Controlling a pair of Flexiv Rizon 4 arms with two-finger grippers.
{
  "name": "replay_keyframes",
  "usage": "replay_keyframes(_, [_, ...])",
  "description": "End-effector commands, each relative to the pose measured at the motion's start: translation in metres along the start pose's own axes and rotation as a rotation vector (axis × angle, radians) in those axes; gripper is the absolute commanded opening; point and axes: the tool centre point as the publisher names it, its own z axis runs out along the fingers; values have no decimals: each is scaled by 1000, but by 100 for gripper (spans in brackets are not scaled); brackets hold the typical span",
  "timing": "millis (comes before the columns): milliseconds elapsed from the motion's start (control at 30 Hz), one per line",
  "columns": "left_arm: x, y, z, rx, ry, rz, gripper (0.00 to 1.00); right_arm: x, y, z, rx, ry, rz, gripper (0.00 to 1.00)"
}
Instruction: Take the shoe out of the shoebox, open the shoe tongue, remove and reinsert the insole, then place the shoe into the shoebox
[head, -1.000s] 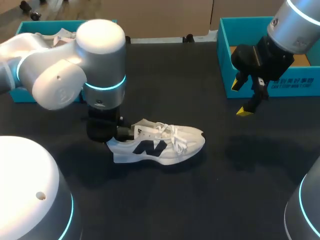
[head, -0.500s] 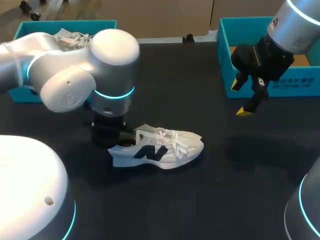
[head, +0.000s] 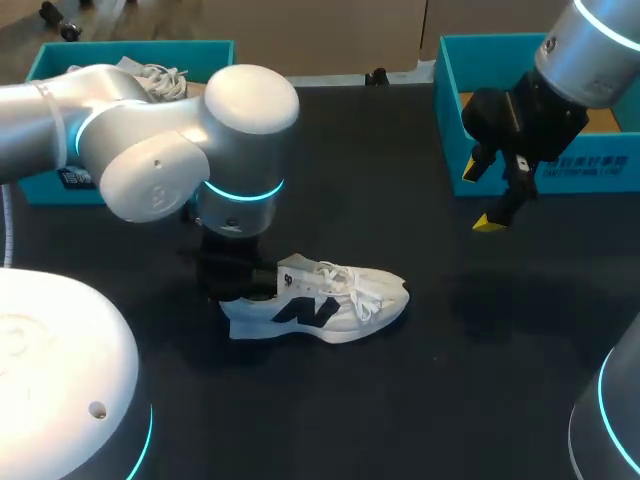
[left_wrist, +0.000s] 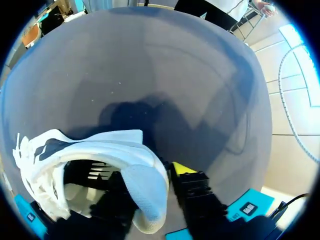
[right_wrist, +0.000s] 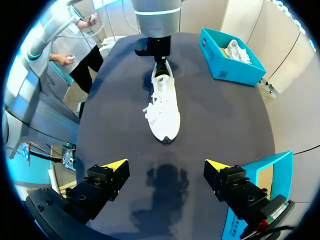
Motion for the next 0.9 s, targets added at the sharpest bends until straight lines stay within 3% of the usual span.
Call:
replay_keyframes(33, [8, -2, -6, -2, -42, -2, 100, 0, 0, 1, 2, -1, 0, 100])
replay_keyframes(533, [21, -12, -63, 22, -229, -91, 100, 0, 0, 1, 2, -1, 0, 100])
replay_keyframes(900, [41, -29, -72, 124, -361, -278, 100, 0, 0, 1, 2, -1, 0, 100])
